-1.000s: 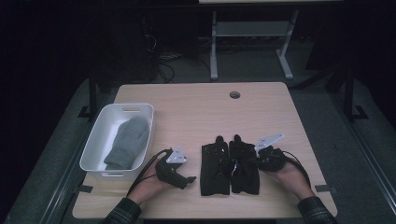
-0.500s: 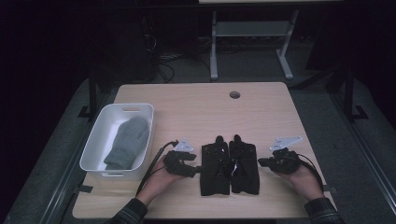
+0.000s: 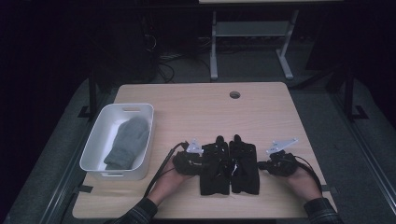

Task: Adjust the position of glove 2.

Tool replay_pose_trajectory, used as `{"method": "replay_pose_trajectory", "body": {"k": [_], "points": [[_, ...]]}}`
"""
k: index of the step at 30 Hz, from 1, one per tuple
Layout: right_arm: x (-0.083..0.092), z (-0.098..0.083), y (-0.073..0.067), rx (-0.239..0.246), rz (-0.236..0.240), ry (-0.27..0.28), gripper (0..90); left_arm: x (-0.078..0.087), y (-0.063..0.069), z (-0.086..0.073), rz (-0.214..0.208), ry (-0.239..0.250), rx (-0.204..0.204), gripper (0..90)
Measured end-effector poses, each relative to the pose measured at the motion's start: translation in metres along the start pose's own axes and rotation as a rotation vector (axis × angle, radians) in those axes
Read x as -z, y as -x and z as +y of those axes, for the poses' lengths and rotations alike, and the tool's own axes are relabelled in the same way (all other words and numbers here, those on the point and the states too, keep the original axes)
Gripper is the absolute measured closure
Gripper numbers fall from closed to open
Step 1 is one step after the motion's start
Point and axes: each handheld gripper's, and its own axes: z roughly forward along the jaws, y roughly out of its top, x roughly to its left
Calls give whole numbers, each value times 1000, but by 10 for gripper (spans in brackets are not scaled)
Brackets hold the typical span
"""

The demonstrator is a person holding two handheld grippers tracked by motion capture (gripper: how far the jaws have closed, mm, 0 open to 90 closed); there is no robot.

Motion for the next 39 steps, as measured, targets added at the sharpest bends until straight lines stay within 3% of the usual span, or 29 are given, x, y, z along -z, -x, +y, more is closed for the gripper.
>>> {"method": "replay_pose_trajectory", "body": {"k": [3,8,11,26,32,39], "points": [[-2,0,0,5,1,-2,900,0,1,1,-5,-3,6,791],[-2,0,0,6,1,-1,900,4,-2,1,-19,-8,47,850],[-3,1,-1,5,9,-4,900,9,-7,2,-39,6,67,850],[-9,8,-5,16,25,-2,900,26,-27,8,-15,85,136,855],[-10,9,-6,20,22,-1,900,24,-26,14,-18,100,141,855],[-11,10,-7,24,24,-3,900,29,-25,19,-57,145,168,855]]}}
